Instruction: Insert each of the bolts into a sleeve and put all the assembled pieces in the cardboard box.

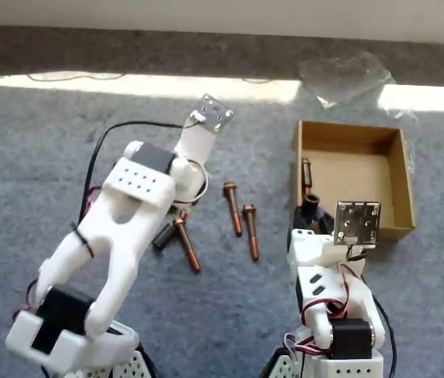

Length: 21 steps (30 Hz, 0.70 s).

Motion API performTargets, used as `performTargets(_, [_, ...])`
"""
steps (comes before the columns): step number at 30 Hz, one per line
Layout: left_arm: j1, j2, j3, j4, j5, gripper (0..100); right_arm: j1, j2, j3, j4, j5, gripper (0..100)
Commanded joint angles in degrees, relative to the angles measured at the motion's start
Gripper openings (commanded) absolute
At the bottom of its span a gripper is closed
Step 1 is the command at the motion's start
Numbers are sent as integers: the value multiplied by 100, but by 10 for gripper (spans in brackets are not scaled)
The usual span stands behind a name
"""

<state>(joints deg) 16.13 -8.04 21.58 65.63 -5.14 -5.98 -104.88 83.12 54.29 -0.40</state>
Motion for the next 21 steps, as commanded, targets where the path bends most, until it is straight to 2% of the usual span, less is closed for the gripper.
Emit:
performTargets(1, [119,945,-1121,299,62,24,31,-48,-31,-207,-44,5])
performTargets(9, [119,2730,-3275,1547,70,24,31,-48,-31,-207,-44,5])
performTargets(14, [119,3556,-4233,1890,325,27,31,-48,-31,-207,-44,5])
performTargets(18, [119,4004,-4708,2031,475,107,31,-48,-31,-207,-44,5])
performTargets(21, [84,4154,-4848,2004,598,106,31,-48,-31,-207,-44,5])
